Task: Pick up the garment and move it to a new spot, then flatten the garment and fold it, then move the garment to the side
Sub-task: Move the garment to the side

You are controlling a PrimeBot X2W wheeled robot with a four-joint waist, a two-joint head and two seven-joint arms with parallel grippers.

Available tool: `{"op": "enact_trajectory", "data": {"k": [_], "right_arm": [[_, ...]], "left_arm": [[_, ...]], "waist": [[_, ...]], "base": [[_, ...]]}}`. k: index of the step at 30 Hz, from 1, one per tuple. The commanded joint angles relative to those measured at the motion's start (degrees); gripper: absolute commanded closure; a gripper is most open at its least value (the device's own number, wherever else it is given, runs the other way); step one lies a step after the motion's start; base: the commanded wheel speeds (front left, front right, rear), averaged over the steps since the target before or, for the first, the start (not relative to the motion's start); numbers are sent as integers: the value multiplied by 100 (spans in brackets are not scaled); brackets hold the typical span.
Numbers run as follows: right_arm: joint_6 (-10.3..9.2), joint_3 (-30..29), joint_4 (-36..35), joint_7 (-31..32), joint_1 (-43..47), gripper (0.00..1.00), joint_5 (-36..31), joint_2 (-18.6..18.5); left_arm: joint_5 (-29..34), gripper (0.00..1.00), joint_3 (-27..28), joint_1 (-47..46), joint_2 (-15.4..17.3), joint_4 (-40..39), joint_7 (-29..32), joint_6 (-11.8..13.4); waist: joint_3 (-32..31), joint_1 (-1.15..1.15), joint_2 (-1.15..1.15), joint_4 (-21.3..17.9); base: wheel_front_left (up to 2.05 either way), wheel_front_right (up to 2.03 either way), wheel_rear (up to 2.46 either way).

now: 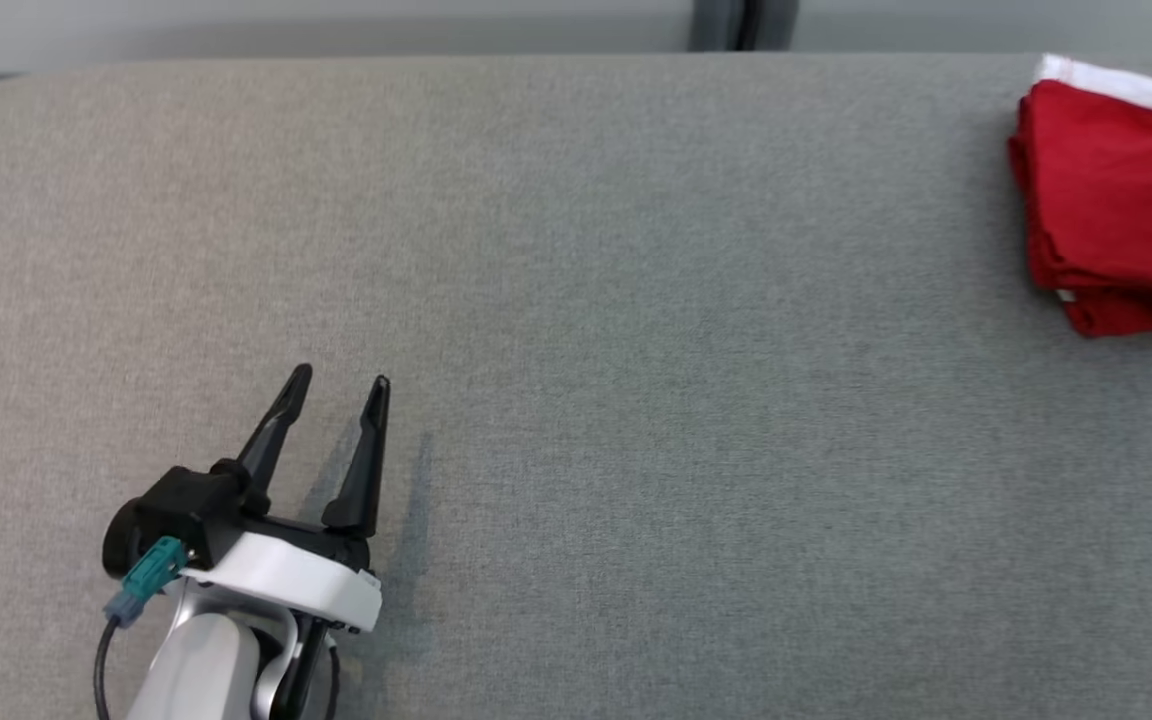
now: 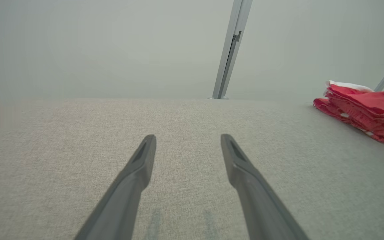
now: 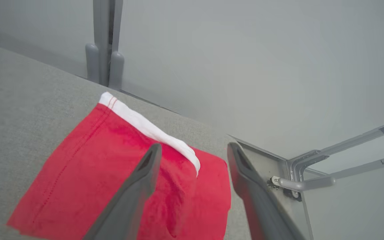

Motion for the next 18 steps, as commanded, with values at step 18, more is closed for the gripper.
{"op": "enact_trajectory", "data": {"k": [18], "right_arm": [[1, -1623, -1883, -1762, 1271, 0, 633, 16]], "left_arm": [[230, 0, 938, 679, 43, -677, -3, 42]], "waist": [[-1082, 0, 0, -468]], "base": [[0, 0, 0]]}}
